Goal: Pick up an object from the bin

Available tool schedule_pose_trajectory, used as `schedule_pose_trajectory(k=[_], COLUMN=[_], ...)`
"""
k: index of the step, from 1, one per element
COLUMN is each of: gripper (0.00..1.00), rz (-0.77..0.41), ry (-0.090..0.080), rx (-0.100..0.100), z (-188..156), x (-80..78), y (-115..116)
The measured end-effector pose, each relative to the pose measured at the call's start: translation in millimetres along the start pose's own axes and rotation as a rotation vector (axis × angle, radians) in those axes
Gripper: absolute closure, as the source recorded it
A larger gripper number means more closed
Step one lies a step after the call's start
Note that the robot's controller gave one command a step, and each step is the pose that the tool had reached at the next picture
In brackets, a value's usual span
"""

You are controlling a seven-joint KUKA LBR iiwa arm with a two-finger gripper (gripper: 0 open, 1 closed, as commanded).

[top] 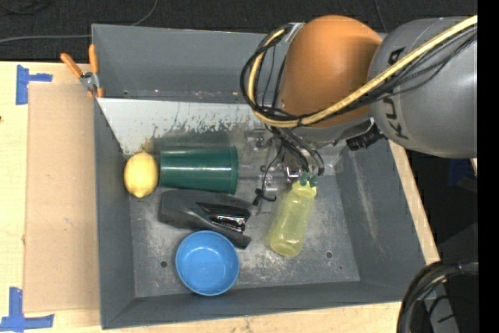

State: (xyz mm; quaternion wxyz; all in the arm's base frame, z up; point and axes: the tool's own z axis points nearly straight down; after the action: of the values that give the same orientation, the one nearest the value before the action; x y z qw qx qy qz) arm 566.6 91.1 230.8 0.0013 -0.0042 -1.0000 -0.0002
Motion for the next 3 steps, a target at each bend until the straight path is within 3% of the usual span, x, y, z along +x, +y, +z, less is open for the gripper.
schedule_pose_trajectory(k=[1, 2, 3], gripper=[0.0, 1.0, 0.0], rz=[0.0, -0.125, -0.124], ry=[0.0, 0.004, 0.004], rx=[0.0, 0.0, 0.0], z=[0, 61, 61], x=[0.0, 48.4, 48.4], y=[0, -6, -7])
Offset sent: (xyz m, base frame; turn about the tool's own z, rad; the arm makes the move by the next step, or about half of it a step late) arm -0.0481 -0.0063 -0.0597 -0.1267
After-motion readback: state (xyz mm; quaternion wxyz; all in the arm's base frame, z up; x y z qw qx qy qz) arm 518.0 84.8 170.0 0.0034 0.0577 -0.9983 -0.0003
